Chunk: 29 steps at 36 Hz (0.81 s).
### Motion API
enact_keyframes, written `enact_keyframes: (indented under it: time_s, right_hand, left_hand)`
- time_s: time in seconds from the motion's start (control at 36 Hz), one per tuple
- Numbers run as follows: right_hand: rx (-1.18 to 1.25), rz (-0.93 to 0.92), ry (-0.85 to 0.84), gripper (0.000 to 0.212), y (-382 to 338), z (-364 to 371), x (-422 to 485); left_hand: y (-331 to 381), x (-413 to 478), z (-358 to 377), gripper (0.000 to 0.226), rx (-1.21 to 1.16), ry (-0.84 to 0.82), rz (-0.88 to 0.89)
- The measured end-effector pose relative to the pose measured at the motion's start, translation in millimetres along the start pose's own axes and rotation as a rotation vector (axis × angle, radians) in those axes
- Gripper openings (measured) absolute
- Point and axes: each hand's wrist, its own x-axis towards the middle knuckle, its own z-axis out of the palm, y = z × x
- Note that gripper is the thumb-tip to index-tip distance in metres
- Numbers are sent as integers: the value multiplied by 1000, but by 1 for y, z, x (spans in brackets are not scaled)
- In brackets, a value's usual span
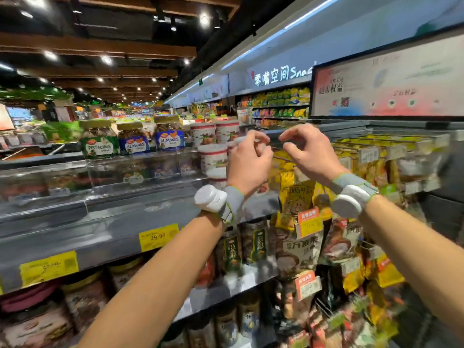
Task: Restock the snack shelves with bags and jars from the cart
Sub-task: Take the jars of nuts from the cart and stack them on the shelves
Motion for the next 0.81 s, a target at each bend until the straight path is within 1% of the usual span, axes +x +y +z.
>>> enact_keyframes:
  time_s: [0.08, 0.14, 0.19, 0.22, 0.28, 0.31, 0.33, 0.36, 0.39, 0.44, 0.47, 0.56, 0.61, 0.67, 0.75, 0.81]
  right_hand:
    - [97, 182, 40, 18, 0, -11, -52]
    - [60, 282, 38, 19, 9, -22, -95]
    - [35, 409, 14, 12, 17, -30, -133]
    - [2, 510, 21, 10, 25, -40, -167]
    - [-22, 598, -41, 6, 30, -48, -201]
    - [-47, 671, -57, 4, 31, -58, -234]
    - [-36, 724, -90, 8, 34, -62, -251]
    - [-46, 809, -114, 15, 35, -74, -283]
    - [-49, 861, -153, 23, 38, -79, -303]
    - [-70, 1016, -192, 33, 41, -102, -356]
    - [-84, 1051, -236, 36, 44, -109, -375]
    - [-180, 1181, -301, 47, 48, -132, -428]
    - [-244, 1270, -333, 41, 54, -153, -469]
    - [-254, 1313, -391, 31, 60, -163, -499]
    - [-242, 1400, -382, 33, 82, -187, -553]
    - [-224, 1437, -361, 31, 94, -200, -583]
  left_hand:
    - [-3, -25, 24, 9, -65, -102, 0]
    - [-5, -50, 49, 11, -101, -243, -1]
    - [-9, -74, 72, 13, -159, -391, -13]
    - [-10, -99, 91, 17, -185, -508, -9]
    - [-15, -122, 111, 22, -163, -659, -31]
    - [-12, -146, 127, 24, -202, -761, -53]
    - [-16, -160, 139, 29, -221, -836, -68]
    - [-9, -186, 154, 36, -229, -927, -58]
    - [-7, -202, 162, 39, -211, -983, -29]
    - [2, -247, 190, 36, -169, -1151, 16]
    - [4, -264, 199, 33, -165, -1213, 1]
    - [11, -318, 228, 38, -153, -1337, -11]
    - [24, -357, 250, 34, -136, -1435, 31]
    - [28, -382, 260, 27, -110, -1498, 50]
    - [38, -423, 293, 18, -106, -1553, 76]
    - [43, -444, 311, 16, -67, -1591, 71]
